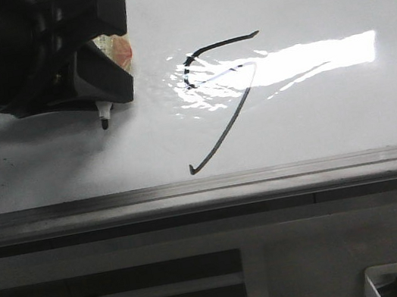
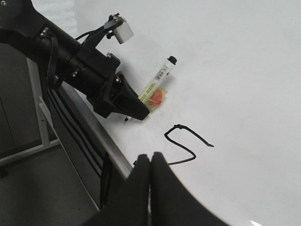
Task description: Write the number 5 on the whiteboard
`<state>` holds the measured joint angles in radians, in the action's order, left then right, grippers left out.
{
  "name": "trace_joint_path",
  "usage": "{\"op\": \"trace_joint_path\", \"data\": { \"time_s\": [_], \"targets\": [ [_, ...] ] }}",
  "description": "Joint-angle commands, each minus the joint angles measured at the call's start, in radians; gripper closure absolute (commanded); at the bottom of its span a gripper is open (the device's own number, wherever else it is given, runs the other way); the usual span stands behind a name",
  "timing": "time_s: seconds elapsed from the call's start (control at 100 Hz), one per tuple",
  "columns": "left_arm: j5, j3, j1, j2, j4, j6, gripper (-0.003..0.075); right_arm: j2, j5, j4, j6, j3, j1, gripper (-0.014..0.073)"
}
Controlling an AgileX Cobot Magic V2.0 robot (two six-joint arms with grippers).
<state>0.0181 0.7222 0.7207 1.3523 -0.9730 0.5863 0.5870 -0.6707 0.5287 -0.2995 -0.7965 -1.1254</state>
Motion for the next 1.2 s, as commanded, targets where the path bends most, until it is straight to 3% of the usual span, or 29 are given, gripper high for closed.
{"op": "trace_joint_path", "data": {
  "time_s": [0.0,0.29,0.56,0.87,0.94,1.09,1.19],
  "targets": [
    [-0.091,0.015,-0.007,0.020,-0.012,-0.008,0.0741,0.000,0.050,0.044,-0.002,-0.036,0.004,0.0655],
    [-0.093,0.015,-0.007,0.021,-0.040,-0.008,0.0734,0.000,0.049,0.050,-0.002,-0.036,0.004,0.0655],
    [-0.111,0.015,-0.007,0.021,-0.066,-0.008,0.0530,0.000,0.049,0.050,-0.008,-0.036,0.004,0.0655],
    [-0.118,0.015,-0.007,0.021,-0.066,-0.008,0.0497,0.000,0.049,0.050,-0.008,-0.036,0.004,0.0655],
    [-0.118,0.015,-0.007,0.021,-0.066,-0.008,0.0438,0.000,0.049,0.050,-0.008,-0.036,0.004,0.0655],
    [-0.118,0.015,-0.007,0.021,-0.066,-0.008,0.0230,0.000,0.051,0.050,-0.008,-0.036,0.004,0.0655],
    [-0.115,0.017,-0.007,0.015,-0.083,-0.008,0.0158,0.000,0.050,0.057,-0.008,-0.036,0.004,0.0655]
  ]
}}
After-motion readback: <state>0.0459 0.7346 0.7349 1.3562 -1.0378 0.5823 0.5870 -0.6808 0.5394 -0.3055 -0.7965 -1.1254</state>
